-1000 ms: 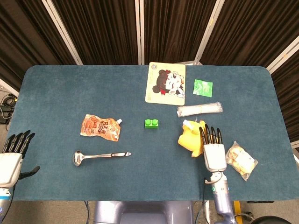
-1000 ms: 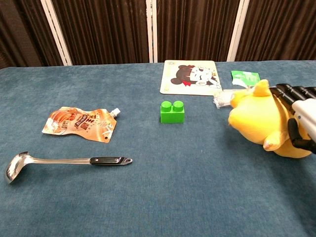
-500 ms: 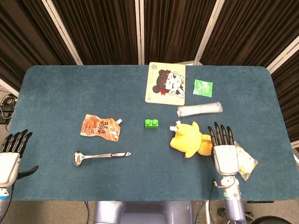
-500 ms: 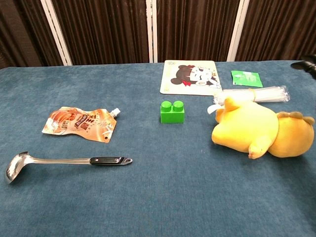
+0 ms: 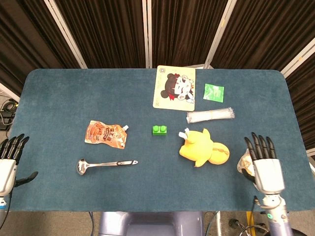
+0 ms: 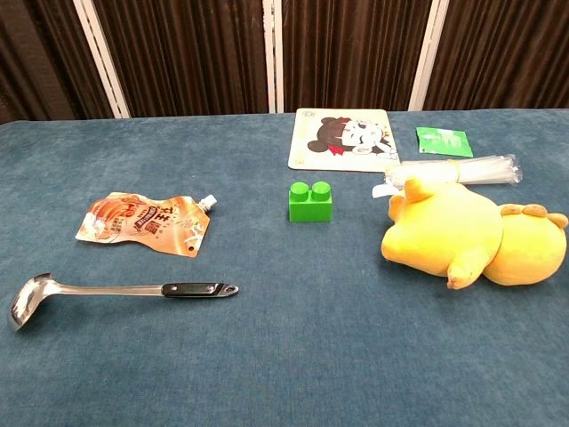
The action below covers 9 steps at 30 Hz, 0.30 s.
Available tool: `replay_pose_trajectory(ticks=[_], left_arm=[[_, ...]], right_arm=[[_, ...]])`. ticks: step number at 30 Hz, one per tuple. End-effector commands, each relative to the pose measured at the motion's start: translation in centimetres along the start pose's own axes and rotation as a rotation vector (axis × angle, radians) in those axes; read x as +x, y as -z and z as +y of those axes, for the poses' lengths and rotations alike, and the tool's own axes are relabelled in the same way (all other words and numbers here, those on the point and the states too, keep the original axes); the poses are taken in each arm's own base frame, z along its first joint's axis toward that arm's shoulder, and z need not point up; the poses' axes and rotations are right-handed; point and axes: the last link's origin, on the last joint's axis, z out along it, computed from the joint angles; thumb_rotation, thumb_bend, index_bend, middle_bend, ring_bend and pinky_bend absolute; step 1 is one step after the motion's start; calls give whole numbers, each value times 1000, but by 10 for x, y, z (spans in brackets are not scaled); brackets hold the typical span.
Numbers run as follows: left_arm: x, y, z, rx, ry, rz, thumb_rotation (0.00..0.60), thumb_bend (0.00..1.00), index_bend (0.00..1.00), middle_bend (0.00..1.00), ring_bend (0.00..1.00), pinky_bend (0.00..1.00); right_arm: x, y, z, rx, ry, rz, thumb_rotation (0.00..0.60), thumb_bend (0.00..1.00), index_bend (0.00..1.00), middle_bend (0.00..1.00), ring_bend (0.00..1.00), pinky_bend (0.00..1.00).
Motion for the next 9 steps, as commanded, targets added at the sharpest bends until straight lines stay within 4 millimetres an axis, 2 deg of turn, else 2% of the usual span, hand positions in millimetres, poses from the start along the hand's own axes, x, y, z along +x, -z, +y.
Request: replay_pose_trajectory(ticks=[1,9], left_arm=[[0,-1,-1,2,0,6,600,108,0,0,0,0],[-2,-2,-1,5,-8,9,600,107,0,0,0,0]], right_arm=[[4,11,15,-18,-1,-31,600,170,0,0,0,0],[13,14,29,-46,-21,-29,600,165,0,0,0,0]])
